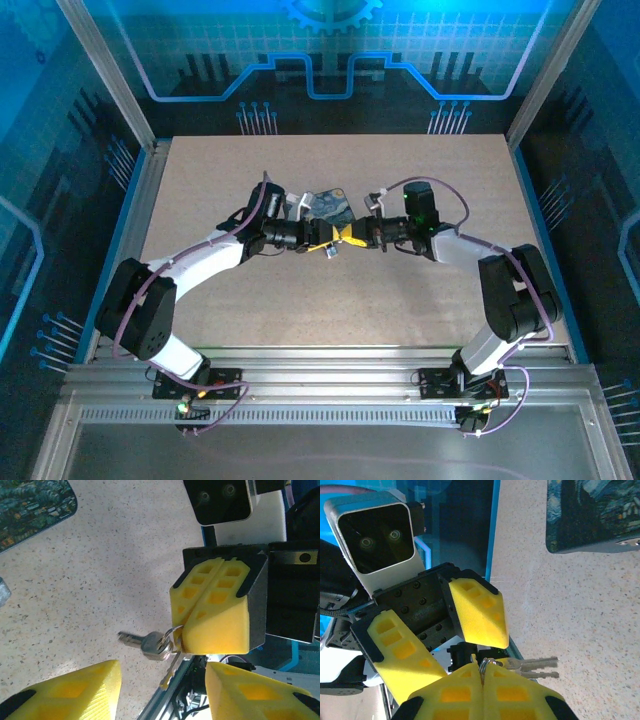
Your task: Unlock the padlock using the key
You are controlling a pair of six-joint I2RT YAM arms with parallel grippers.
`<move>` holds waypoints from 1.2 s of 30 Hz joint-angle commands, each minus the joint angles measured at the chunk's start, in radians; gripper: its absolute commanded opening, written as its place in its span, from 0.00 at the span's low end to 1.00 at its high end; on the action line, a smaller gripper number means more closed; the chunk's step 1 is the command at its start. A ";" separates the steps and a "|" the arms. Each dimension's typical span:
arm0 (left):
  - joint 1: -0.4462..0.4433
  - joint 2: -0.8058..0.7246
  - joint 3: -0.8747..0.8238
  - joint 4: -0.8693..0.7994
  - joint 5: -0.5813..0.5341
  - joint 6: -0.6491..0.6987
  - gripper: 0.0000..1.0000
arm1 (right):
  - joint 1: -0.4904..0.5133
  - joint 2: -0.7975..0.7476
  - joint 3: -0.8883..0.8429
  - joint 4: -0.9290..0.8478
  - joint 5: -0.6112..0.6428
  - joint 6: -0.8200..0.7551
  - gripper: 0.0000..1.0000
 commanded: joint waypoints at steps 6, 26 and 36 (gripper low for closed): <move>-0.013 -0.013 0.006 0.070 0.076 -0.023 0.34 | 0.025 0.023 0.022 0.100 0.017 0.056 0.00; -0.016 0.008 0.135 -0.341 0.124 0.418 0.00 | -0.067 -0.042 0.068 -0.394 0.023 -0.332 0.37; -0.037 0.110 0.289 -0.627 0.171 0.703 0.00 | -0.043 -0.102 0.107 -0.459 -0.096 -0.592 0.43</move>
